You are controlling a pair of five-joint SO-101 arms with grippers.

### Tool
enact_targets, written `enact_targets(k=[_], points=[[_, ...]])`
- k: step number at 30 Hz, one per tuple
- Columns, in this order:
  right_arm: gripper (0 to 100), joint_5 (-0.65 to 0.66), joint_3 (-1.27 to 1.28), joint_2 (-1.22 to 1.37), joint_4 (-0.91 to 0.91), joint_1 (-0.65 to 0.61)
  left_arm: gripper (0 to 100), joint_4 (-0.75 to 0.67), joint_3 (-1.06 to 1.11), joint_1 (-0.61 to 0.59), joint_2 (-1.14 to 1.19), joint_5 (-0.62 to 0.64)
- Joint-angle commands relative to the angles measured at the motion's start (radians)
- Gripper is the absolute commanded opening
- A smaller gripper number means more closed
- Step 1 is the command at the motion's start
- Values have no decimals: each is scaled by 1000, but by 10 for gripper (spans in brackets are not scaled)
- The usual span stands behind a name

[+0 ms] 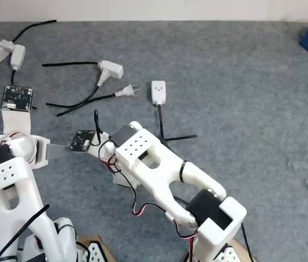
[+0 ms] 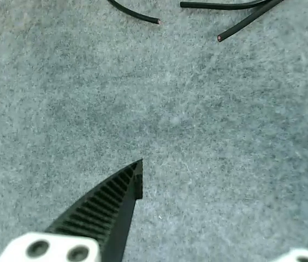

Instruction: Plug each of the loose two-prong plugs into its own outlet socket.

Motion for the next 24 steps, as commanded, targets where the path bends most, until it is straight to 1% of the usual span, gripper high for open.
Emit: enact_targets(k=[1,3,7,15,21,24], points=[[270,11,-18,-7,-1,-10,500,-15,-7,-7,-7,-8],[259,11,-15,-7,-1,-7,500,-15,-7,-7,-7,-8],[193,11,-13,-7,-1,-5,500,-15,-7,-7,-7,-8],[191,11,-12,-2,-2,-5,500,-15,-8,-18,-7,-8],[191,5,-18,102,-2,-8,500,-15,-10,-18,-8,-8],[191,3,-24,101,5,-4,500,-15,-10,-18,-8,-9]])
